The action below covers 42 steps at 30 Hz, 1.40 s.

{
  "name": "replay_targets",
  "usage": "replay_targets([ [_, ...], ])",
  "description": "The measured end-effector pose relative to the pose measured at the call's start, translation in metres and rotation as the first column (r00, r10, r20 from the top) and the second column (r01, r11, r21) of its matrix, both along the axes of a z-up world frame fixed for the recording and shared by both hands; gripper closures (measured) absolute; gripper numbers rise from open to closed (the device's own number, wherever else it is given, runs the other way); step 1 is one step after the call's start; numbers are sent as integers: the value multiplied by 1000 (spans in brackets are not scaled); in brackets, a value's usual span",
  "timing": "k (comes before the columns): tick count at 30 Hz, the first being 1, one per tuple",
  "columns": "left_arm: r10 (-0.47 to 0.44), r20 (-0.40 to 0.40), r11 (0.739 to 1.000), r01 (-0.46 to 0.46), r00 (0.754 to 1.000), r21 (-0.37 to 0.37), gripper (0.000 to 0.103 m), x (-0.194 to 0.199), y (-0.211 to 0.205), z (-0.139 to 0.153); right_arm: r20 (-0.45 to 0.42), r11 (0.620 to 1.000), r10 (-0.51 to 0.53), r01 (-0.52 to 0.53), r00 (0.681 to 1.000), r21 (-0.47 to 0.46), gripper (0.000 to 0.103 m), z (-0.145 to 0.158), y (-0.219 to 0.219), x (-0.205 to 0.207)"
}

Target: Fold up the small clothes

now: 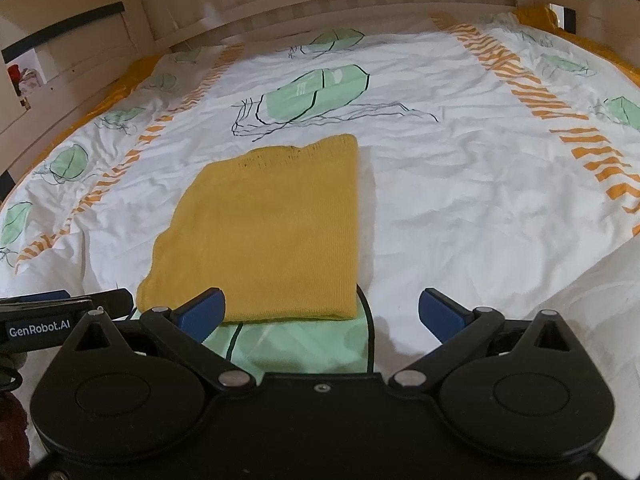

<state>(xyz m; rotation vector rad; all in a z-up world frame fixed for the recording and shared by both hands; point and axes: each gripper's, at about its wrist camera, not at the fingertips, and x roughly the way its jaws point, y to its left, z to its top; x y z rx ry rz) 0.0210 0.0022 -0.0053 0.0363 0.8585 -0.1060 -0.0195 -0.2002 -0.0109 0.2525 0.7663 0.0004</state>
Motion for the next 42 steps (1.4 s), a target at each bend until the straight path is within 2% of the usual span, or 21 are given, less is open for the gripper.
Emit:
replay_targets([
  [42,0,-46,1000,-1,999,-13,16,4,-2,-10,-57,1000,-3,4,998,23,0,-13,3,6],
])
